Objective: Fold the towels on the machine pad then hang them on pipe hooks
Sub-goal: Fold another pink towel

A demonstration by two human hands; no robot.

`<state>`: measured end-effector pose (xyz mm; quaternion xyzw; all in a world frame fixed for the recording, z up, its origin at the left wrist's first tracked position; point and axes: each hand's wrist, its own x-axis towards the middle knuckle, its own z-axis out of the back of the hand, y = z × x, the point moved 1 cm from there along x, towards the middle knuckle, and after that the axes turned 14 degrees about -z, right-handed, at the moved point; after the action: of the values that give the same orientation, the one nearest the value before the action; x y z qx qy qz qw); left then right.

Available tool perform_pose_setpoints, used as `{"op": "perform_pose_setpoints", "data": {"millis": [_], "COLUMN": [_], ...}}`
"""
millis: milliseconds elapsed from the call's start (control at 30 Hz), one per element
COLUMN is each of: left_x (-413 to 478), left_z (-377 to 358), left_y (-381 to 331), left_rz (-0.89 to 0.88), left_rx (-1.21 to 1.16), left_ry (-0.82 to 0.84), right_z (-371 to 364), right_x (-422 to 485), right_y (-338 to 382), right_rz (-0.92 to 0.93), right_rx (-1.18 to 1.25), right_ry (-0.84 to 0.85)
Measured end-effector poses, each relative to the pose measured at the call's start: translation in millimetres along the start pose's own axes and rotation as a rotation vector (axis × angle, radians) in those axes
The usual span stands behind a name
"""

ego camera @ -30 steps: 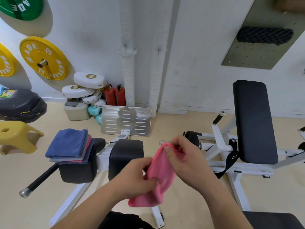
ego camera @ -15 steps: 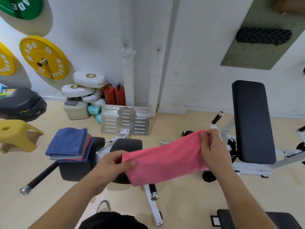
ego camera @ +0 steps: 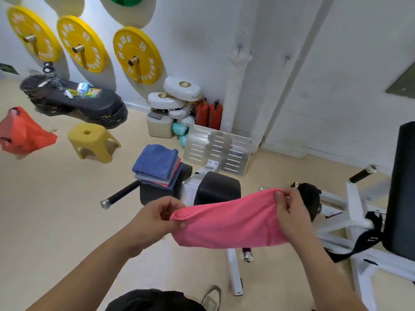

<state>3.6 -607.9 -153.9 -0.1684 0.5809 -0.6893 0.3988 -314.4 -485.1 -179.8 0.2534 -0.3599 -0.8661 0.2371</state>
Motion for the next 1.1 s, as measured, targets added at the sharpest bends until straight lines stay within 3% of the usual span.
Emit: {"op": "perform_pose_setpoints", "data": {"millis": [167,467,633,833,933,1100], "left_x": [-36,-151,-197,-197,-182,-148], "left_z": [51,187,255,296,307,304], "left_y": [16,95,131,162,167,181], "left_rz": [-0.084,0.056,0.020,0.016,0.041,0.102], "left_rx": [-0.146,-0.406,-0.547,-0.572,-0.415,-0.279], "left_ry": [-0.185,-0.446,-0.457,-0.362,-0.297,-0.209], "right_z": [-54,-193,-245,-286,-285,-268], "right_x": [-13,-111,-160,-185,-196,-214], "right_y": [40,168,218,239,257,317], "right_rz": [-0.025,0.183,0.243,0.133,0.115,0.301], "right_rx": [-0.054,-0.002,-0.052,-0.114,-0.044,-0.138], "right_ry": [0.055,0.198,0.237,0.283,0.304,0.467]}}
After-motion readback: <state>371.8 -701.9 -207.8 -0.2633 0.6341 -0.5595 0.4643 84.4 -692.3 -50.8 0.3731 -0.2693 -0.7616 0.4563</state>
